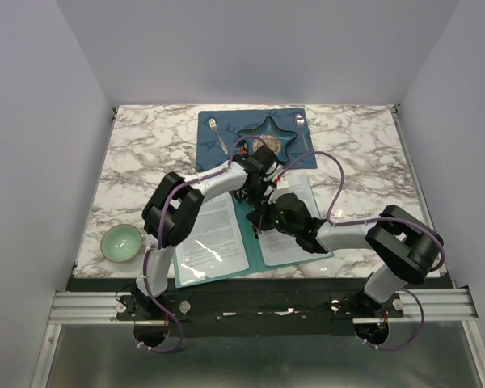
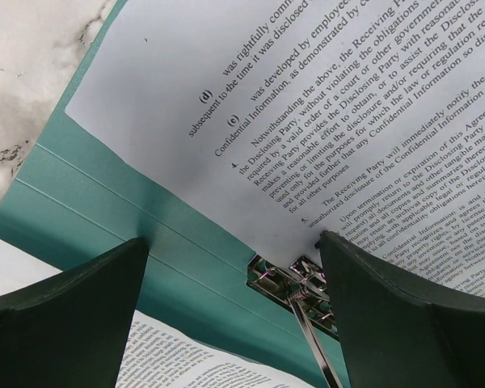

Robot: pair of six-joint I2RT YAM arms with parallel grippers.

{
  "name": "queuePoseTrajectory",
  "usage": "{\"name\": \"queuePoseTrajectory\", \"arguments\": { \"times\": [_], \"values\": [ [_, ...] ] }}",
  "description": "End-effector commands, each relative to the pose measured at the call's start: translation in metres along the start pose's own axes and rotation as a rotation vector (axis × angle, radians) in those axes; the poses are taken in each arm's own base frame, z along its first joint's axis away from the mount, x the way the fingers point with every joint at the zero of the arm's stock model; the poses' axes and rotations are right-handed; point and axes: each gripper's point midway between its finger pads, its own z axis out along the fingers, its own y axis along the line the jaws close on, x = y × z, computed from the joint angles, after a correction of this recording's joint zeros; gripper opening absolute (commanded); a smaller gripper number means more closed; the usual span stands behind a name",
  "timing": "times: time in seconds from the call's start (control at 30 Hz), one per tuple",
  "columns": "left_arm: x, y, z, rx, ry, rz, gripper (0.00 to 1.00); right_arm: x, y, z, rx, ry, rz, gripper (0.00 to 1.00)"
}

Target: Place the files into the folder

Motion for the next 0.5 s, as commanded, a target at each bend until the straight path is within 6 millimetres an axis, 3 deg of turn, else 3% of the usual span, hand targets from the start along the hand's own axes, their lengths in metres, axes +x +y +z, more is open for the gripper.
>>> {"name": "queuePoseTrajectory", "arguments": {
  "times": [0.0,0.27,0.47],
  "values": [
    [0.026,-0.001,0.009,0.033,0.098,0.009,0.99,0.012,-0.004,0.003,-0.011,0.049,-0.024,0.04],
    [0.020,-0.008,0.012,0.073,0.096,0.033,0.99,0.045,-0.018,-0.015,-0.001,0.141,-0.016,0.01],
    [0.014,-0.015,0.019,0.093,0.104,0.062,0.98,0.056,-0.023,-0.023,0.017,0.141,0.026,0.01]
  ]
}}
